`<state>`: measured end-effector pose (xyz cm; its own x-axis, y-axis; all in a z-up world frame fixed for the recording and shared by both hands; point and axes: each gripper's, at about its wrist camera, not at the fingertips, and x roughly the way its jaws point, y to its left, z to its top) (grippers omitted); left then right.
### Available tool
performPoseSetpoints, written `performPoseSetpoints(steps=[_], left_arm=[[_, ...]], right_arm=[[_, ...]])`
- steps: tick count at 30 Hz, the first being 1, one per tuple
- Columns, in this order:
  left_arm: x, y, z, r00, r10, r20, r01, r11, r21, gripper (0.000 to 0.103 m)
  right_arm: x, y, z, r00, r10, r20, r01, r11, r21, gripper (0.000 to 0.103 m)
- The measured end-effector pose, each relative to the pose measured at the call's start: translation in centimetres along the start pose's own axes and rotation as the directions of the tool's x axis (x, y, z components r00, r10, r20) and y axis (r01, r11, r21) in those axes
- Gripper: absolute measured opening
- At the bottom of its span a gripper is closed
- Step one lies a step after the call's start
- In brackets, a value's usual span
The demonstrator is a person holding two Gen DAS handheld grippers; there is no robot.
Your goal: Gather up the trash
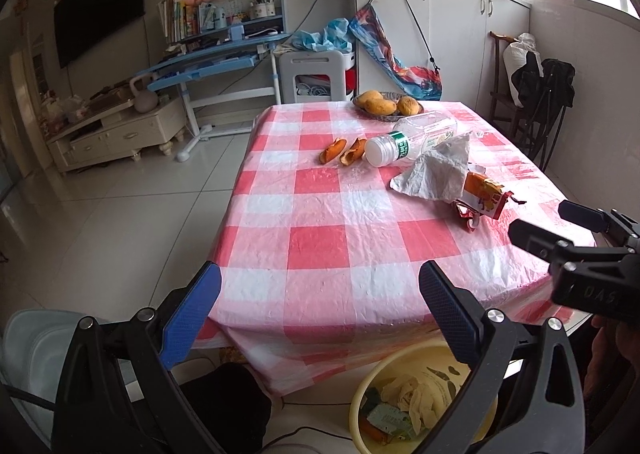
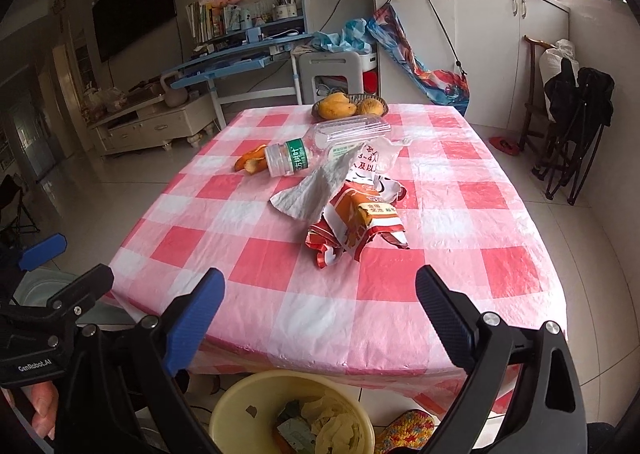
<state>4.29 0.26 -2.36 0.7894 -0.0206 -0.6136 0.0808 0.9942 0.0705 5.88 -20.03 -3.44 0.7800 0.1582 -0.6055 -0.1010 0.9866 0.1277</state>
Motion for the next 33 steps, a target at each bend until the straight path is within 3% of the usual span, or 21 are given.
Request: performPoseSetpoints(steps=[8,15,21,23,25,28,33], left_arm=[[1.5,1.2,-0.1,0.999,-0.017,-0.048,0.013,0.997,-0.070,0.096],[2.7,1.9,-0.1,0.996,-0.042,-0.078,0.032,0.991,-0.129,0.096],[3.5,0.9,-0.2,0.995,-0.029,-0.095,0.021,0.996,-0.091,0.096],[3.7,0.5,-0.2,0.995,-0.024,-0.097,0.017,0.997,-0.069,0.096],[3.7,0.2,-0.2,0.995,-0.021,-0.098,0.016,0.999,-0.050,0.096],[3.8,-0.1,-0.1,0.995,-0.030,-0.098,0.026,0.999,-0.042,0.096],[3.5,-0.1,0.4,0.992,-0.097,-0.085,0.092,0.994,-0.059,0.096]], right_arm=[[0.9,-1.0,1.0,1.000,0.025,-0.012,-0.025,0.999,0.025,0.092],[3.5,-2.1,3.7,0.998,0.005,-0.066,-0.007,1.000,-0.020,0.091],[7.9,-2.8,4.6,0.984,-0.008,-0.179,-0.001,0.999,-0.051,0.074],[9.1,-3.0,4.4,0.976,0.024,-0.216,-0.033,0.999,-0.038,0.050],[9.4,-3.1,4.0,0.969,0.066,-0.240,-0.073,0.997,-0.021,0.037],[8.6,-2.4,3.5,0.964,0.112,-0.240,-0.127,0.991,-0.047,0.030],[6.3,-0.3,2.8,0.945,0.200,-0.257,-0.242,0.960,-0.142,0.029]])
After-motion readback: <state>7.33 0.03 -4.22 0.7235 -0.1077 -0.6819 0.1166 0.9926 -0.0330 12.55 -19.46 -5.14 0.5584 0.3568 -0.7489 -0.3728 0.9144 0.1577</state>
